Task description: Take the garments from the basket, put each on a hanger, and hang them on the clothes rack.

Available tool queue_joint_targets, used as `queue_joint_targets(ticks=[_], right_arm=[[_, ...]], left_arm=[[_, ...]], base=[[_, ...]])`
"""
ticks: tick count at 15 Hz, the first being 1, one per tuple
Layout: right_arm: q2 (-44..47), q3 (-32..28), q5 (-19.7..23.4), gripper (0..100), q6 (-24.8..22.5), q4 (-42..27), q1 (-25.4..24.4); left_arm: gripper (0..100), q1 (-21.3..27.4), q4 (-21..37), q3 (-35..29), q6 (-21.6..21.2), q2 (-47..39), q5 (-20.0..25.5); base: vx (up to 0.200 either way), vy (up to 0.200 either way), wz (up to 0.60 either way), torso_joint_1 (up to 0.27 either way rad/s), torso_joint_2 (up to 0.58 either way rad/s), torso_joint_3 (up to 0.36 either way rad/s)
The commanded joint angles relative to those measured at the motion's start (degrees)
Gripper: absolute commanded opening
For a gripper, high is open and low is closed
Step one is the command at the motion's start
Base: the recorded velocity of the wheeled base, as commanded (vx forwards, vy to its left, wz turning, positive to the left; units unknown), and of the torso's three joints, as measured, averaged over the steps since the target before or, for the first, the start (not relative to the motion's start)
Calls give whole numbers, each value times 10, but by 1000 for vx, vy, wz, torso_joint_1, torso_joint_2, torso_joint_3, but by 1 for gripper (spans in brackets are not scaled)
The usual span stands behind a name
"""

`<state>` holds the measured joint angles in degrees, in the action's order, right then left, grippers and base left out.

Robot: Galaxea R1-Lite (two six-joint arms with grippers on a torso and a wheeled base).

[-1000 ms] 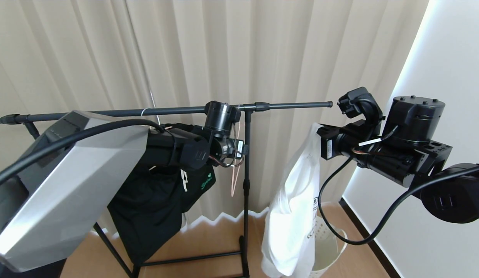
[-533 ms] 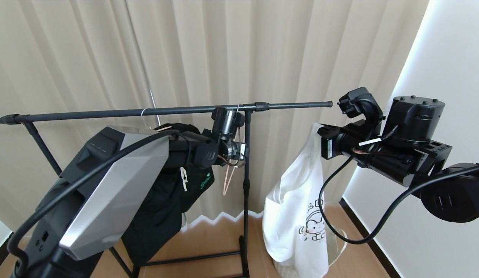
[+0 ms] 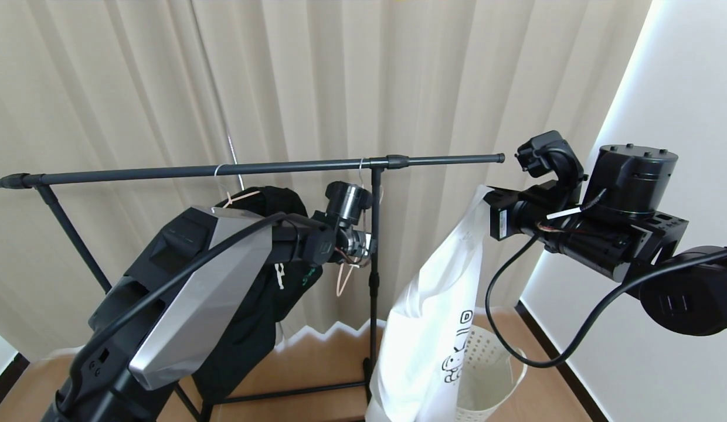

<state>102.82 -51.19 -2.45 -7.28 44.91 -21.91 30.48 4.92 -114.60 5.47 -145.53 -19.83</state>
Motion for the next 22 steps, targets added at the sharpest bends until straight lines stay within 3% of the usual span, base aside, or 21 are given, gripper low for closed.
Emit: queue_joint_targets(ticks=[1, 6, 7, 19, 22], right_arm=[[1, -1, 0, 0, 0, 0, 1], [3, -2, 0, 0, 0, 0, 1], [4, -1, 0, 0, 0, 0, 1], [11, -1, 0, 0, -5, 0, 0], [12, 0, 0, 0, -10, 0, 0]], left_arm=[[100, -3, 0, 0, 1, -4, 0], [100, -13, -1, 0, 1, -5, 1], [0, -13, -1, 0, 1, -4, 1], [0, -29, -2, 0, 23, 23, -5], [0, -27, -4, 26, 33, 42, -5]], base=[[0, 0, 0, 0, 0, 0], [0, 0, 0, 0, 0, 0], [0, 0, 0, 0, 0, 0], [0, 0, 0, 0, 0, 0], [0, 0, 0, 0, 0, 0]])
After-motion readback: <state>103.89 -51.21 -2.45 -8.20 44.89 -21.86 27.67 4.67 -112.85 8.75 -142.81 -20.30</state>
